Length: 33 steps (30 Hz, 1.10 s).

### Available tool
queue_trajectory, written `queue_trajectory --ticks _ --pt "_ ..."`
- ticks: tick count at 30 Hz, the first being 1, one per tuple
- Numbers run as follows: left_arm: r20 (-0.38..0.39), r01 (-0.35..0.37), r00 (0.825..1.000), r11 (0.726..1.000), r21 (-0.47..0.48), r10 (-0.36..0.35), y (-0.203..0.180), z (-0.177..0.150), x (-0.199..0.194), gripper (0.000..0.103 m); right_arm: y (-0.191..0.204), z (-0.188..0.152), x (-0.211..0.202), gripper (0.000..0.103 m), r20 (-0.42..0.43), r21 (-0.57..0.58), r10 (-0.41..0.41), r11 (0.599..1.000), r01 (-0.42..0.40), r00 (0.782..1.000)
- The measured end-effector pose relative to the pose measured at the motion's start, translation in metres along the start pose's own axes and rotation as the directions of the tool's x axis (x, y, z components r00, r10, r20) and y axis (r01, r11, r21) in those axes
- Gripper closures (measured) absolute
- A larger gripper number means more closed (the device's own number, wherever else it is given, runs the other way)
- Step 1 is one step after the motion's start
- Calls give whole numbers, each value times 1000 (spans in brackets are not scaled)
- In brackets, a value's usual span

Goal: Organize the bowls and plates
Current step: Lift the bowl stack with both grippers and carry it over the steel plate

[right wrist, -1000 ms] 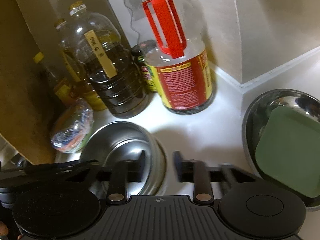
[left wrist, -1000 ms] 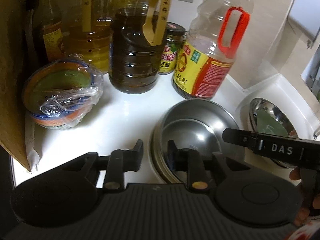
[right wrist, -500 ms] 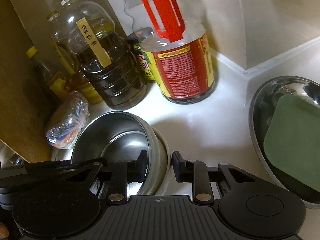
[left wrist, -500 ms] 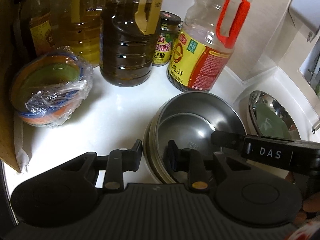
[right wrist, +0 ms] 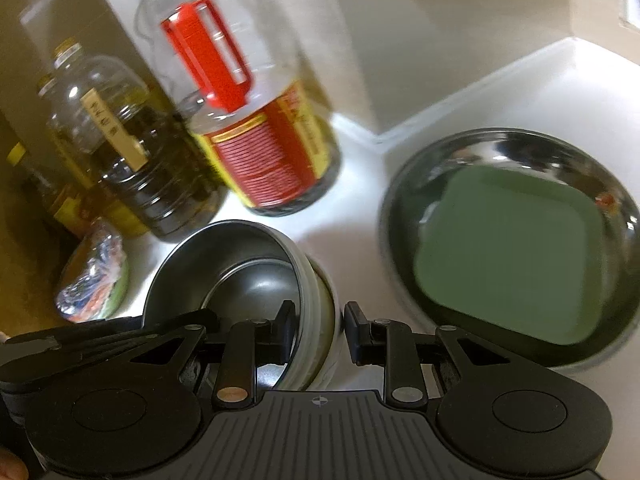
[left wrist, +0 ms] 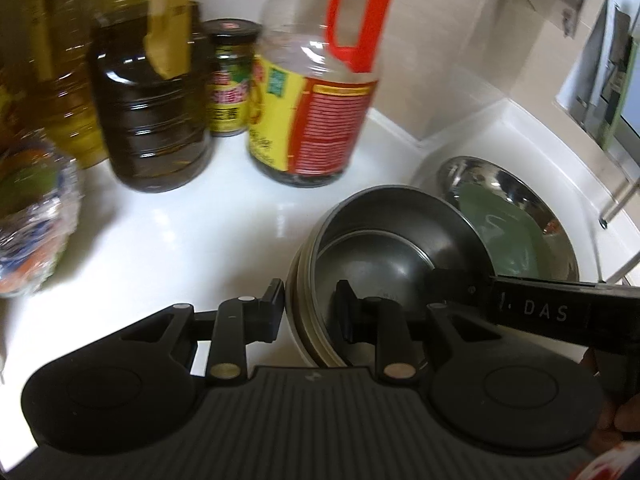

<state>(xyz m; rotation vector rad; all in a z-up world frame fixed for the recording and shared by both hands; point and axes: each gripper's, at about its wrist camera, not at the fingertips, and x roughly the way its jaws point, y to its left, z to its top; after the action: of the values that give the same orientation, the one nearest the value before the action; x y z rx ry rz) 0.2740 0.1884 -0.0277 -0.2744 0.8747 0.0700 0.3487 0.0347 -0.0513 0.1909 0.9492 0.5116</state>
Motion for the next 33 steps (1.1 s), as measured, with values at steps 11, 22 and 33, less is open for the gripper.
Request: queue_trajectory --ticks 11,22,33 --pt "-8 24 1000 1000 16 -23 -14 5 9 79 -17 -1 -9 76 10 58 -10 998 9 1000" --pt "110 -45 993 999 11 44 -21 9 -34 79 -15 -8 -46 58 122 11 27 1000 -28 992" --pt "110 -67 991 998 -18 69 -40 -37 -89 74 -36 -45 -95 40 103 -43 52 998 -48 993"
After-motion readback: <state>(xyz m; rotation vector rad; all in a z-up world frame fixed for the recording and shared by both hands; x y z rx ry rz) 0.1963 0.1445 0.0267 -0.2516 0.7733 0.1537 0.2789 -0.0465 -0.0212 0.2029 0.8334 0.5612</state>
